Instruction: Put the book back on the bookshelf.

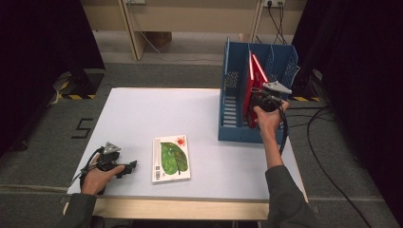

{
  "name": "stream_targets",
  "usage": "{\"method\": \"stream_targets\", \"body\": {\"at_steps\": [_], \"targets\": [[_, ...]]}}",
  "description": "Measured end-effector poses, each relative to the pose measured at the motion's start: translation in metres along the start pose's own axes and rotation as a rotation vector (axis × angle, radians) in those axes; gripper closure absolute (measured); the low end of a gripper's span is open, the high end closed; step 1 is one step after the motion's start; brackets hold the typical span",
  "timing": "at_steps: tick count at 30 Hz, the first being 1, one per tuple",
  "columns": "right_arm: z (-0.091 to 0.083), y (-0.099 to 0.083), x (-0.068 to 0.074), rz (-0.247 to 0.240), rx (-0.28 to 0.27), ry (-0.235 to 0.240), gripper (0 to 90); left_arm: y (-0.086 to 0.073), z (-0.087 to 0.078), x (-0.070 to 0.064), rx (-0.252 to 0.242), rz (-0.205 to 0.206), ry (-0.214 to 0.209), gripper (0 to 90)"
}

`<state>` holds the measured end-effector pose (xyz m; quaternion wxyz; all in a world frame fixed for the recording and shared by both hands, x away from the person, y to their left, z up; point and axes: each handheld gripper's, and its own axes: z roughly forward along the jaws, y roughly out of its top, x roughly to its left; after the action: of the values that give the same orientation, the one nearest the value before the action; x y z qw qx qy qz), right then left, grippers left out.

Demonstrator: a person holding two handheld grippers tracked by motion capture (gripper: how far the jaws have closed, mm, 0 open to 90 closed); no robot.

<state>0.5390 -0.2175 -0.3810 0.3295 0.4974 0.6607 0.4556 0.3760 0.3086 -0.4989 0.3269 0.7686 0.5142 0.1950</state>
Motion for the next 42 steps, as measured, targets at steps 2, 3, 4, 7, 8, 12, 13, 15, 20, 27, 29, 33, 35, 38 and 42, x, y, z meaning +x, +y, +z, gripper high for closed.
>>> {"method": "stream_targets", "body": {"at_steps": [2,3,4,7,8,12,13,15,20,27,29,33,35,38,42], "targets": [[-0.005,-0.003,0.0,-0.008,0.004,0.016,66.0,0.0,0.0,0.0,-0.001,0.0,0.0,15.7],[-0.009,-0.003,-0.001,-0.012,0.011,0.035,64.9,0.0,0.0,0.0,-0.001,0.0,0.0,15.8],[-0.011,-0.004,-0.001,-0.02,0.014,0.04,64.4,0.0,0.0,0.0,0.0,-0.001,0.0,15.8],[-0.02,-0.006,-0.001,-0.024,0.03,0.067,63.8,0.0,0.0,0.0,-0.001,0.0,0.0,15.7],[-0.022,-0.006,-0.001,-0.031,0.029,0.073,63.7,0.0,0.0,0.0,-0.002,0.0,0.001,15.7],[-0.033,-0.011,-0.001,-0.04,0.035,0.104,60.9,0.0,0.0,0.0,-0.003,-0.001,0.0,15.7],[-0.037,-0.012,-0.001,-0.067,0.04,0.106,60.7,0.0,0.0,0.0,-0.004,-0.001,0.0,15.7],[-0.045,-0.016,-0.001,-0.094,0.037,0.112,62.1,0.0,0.0,0.0,-0.003,-0.001,0.001,15.7],[-0.056,-0.024,-0.006,-0.099,0.03,0.139,71.4,0.0,0.0,0.0,0.005,0.0,0.001,15.6],[-0.048,-0.024,-0.004,-0.059,0.022,0.159,70.7,0.0,0.0,0.0,0.006,-0.001,0.001,15.5],[-0.041,-0.022,0.0,-0.044,0.021,0.157,69.9,0.0,0.0,0.0,0.003,-0.002,0.003,15.5],[-0.028,-0.017,0.006,-0.037,0.016,0.154,68.8,0.0,0.0,0.0,0.001,-0.001,0.002,15.5],[-0.025,-0.016,0.007,-0.03,0.02,0.151,68.2,0.0,0.0,0.0,0.002,-0.001,0.002,15.5],[-0.027,-0.016,0.007,-0.057,0.025,0.143,69.2,0.0,0.0,0.0,0.001,-0.001,0.001,15.5],[-0.035,-0.02,0.004,-0.089,0.033,0.162,74.2,0.0,0.0,0.0,-0.001,-0.002,0.002,15.5]]}}
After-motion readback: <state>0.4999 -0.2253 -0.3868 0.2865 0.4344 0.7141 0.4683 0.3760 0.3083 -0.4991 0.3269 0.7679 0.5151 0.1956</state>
